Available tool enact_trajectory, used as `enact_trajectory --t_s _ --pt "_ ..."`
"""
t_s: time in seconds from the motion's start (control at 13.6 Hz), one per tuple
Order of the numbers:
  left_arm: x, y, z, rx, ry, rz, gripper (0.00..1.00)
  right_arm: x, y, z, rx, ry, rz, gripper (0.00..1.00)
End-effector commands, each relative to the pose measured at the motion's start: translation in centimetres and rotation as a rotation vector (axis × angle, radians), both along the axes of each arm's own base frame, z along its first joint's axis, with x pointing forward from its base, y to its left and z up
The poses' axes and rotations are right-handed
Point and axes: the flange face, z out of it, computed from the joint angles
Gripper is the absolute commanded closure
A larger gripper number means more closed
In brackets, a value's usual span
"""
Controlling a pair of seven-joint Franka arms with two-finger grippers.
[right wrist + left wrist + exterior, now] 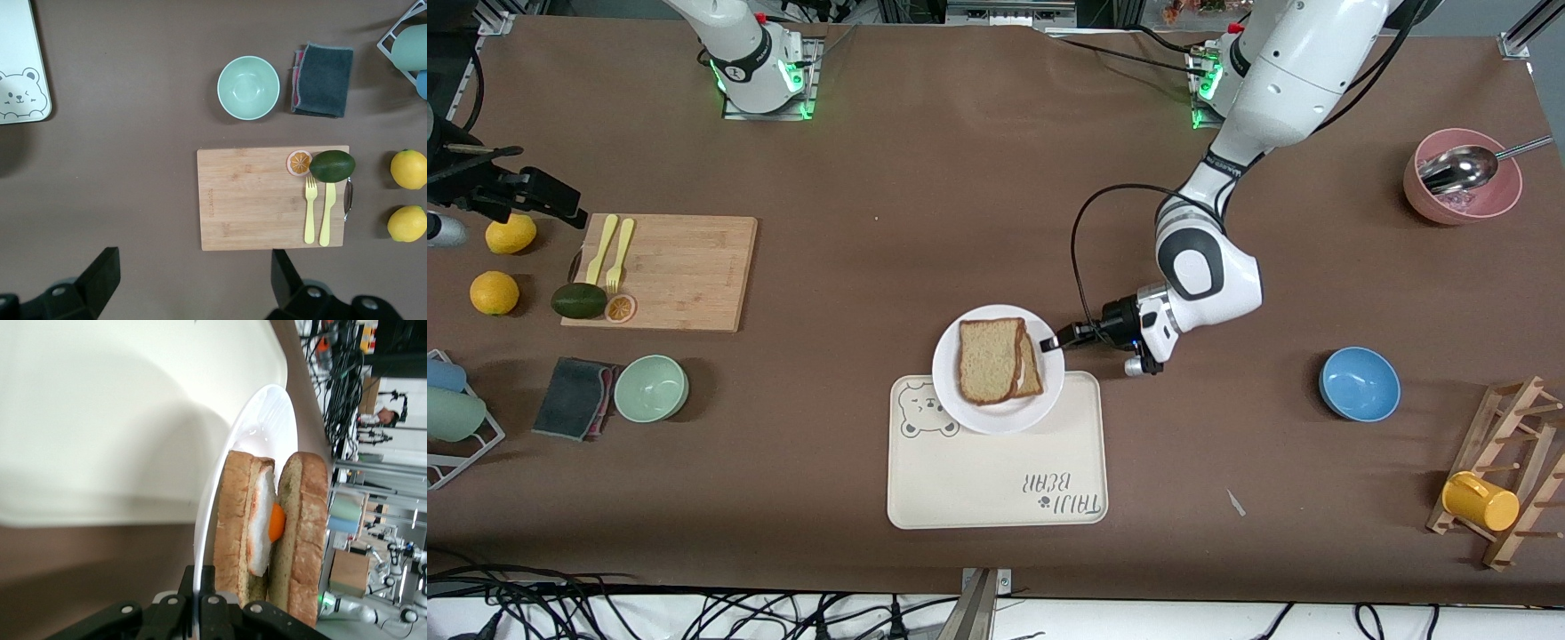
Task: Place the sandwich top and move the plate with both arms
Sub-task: 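Slide the white plate with the left gripper onto the bear tray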
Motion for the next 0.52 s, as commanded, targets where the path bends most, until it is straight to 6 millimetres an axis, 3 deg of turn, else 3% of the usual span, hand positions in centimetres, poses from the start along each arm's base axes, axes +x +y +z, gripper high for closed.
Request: enact_trajectory --t_s 0.0,0.44 --pt "3.2 -0.1 0.2 -0.009 -0.017 0.023 1.0 0.0 0.1 0.7 0.014 0.001 -0.003 0.0" --pt "8.0 0.7 -1.5 -0.025 -0.048 0.078 1.0 0.0 0.1 0.7 0.014 -0.001 -0.003 0.0"
